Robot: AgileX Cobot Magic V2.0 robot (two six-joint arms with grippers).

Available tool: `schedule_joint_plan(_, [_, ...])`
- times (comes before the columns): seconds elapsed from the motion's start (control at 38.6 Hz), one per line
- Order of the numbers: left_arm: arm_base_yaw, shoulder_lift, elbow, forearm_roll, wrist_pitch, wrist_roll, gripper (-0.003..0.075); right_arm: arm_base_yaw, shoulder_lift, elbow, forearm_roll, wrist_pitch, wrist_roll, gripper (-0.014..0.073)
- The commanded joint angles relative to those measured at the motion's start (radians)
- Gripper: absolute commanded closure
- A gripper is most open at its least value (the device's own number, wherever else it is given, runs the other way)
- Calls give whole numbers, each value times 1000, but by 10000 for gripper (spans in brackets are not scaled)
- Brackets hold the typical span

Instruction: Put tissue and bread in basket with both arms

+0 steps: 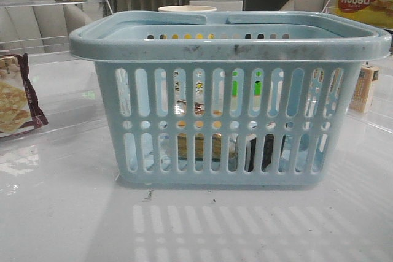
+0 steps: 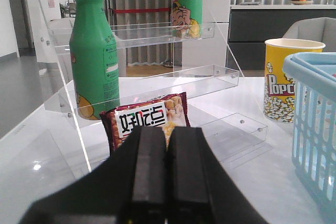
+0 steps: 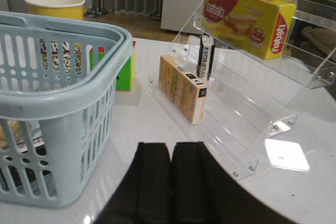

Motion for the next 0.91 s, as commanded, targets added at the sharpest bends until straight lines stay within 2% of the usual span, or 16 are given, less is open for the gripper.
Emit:
schedule_joint_plan(0.0, [4,-17,0,-4,-95,2,621,-19,-54,63,-5,-169,-9,538])
schedule_joint_plan(0.16, [4,-17,0,-4,-95,2,621,-33,-110,161,1,-240,-8,538])
schedule_joint_plan(0.88, [4,-15,0,-4,-95,2,621,-33,-108,157,6,-234,-8,538])
